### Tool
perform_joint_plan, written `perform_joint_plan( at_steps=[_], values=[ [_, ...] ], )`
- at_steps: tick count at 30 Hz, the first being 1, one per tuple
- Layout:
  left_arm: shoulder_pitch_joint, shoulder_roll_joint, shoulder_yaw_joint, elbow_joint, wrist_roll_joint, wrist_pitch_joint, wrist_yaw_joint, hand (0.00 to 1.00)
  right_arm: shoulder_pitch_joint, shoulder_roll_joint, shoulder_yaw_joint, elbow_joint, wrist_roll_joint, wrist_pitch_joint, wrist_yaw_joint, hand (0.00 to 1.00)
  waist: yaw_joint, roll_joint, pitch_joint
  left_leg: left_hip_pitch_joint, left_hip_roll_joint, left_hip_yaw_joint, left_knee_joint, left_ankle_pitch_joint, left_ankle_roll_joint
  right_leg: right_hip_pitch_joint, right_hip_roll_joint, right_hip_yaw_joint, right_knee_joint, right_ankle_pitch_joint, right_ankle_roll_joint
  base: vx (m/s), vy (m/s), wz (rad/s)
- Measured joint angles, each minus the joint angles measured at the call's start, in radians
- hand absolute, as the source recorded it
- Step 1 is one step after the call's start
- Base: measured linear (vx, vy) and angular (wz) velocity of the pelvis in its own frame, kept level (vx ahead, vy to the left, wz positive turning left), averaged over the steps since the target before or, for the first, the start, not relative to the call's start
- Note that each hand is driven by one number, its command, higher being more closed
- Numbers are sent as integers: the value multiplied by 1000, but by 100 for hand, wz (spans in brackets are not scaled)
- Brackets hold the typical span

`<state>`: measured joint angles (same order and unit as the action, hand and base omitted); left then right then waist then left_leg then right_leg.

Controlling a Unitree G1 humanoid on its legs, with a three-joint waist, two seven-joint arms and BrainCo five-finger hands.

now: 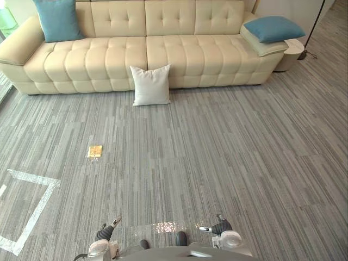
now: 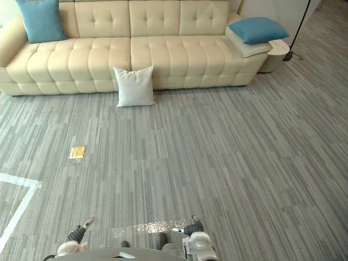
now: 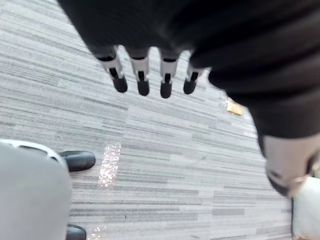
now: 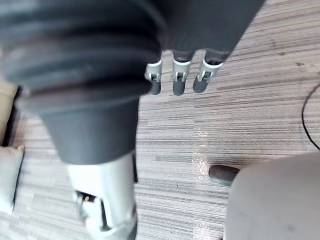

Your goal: Pick up cushions and gather them together orderly.

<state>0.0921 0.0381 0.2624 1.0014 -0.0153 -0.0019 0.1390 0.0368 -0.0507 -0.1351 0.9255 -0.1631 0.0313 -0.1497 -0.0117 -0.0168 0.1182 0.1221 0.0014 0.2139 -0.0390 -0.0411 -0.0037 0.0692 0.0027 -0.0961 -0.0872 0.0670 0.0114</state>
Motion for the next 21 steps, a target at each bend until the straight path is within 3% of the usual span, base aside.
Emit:
perform_joint_plan(
  at_steps=[9,21],
  values=[
    [-2,0,2,4,0,0,-13,0,-6,3,-92,62,80,10,-5,0,2,1,2,2,-7,-27,-18,15,5,5,-7,-25,0,-3,5,-30,1,9],
    [-11,12,-41,20,42,-2,-17,0,-24,5,-164,111,89,10,-5,0,0,3,3,16,-13,-39,-33,23,10,19,-12,-39,0,-7,11,-21,0,3]
  ],
)
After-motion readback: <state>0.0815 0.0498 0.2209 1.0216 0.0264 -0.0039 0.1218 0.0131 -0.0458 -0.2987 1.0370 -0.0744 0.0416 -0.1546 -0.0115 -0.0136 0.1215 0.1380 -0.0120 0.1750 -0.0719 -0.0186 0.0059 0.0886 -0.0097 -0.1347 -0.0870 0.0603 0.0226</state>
